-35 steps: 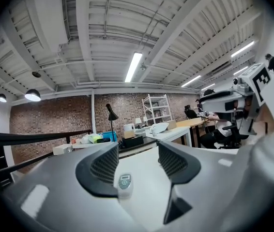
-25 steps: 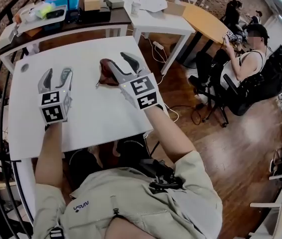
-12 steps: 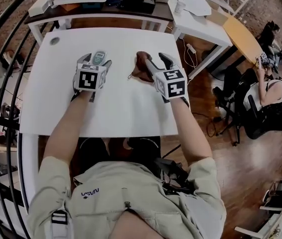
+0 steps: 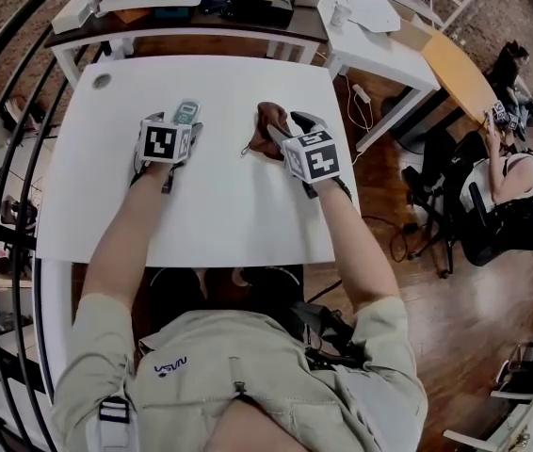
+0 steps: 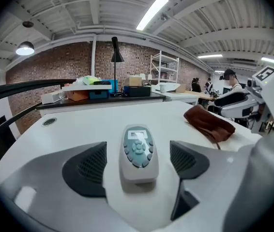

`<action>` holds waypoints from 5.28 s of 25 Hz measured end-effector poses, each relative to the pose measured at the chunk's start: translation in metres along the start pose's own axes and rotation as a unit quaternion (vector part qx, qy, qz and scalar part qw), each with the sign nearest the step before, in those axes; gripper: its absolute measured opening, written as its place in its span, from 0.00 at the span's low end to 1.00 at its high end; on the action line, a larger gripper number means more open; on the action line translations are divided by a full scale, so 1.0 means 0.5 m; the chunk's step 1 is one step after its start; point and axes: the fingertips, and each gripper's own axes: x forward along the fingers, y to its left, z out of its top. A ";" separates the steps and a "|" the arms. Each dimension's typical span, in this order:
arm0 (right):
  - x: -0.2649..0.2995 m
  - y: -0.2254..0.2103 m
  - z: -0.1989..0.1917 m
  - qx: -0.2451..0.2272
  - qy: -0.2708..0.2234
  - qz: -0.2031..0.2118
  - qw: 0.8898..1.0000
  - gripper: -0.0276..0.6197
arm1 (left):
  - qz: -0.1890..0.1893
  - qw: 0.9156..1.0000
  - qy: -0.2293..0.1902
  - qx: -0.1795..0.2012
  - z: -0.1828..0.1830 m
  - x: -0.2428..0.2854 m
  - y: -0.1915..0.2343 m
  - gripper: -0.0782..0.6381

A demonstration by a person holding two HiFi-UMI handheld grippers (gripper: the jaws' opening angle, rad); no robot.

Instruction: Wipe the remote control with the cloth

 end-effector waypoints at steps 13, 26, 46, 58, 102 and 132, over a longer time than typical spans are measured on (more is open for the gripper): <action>0.041 0.000 -0.051 0.032 0.063 0.036 0.997 0.44 | -0.021 0.995 0.100 0.003 -0.024 0.045 0.001 0.69; 0.047 0.003 -0.091 0.033 0.097 0.042 0.994 0.44 | -0.021 0.996 0.087 0.021 -0.017 0.037 0.001 0.50; 0.023 0.014 -0.065 0.033 0.074 0.025 0.996 0.17 | -0.007 0.997 -0.034 0.074 0.050 -0.072 -0.065 0.50; -0.163 0.076 0.159 0.008 -0.138 -0.004 0.990 0.14 | -0.001 0.985 -0.108 0.134 0.092 -0.194 -0.151 0.50; -0.354 0.398 0.225 -0.189 -0.202 0.127 0.952 0.14 | 0.003 0.929 -0.211 0.304 0.041 -0.375 -0.339 0.50; -0.396 0.279 0.267 -0.167 -0.268 -0.008 0.949 0.14 | -0.060 0.934 -0.243 0.256 0.062 -0.405 -0.344 0.50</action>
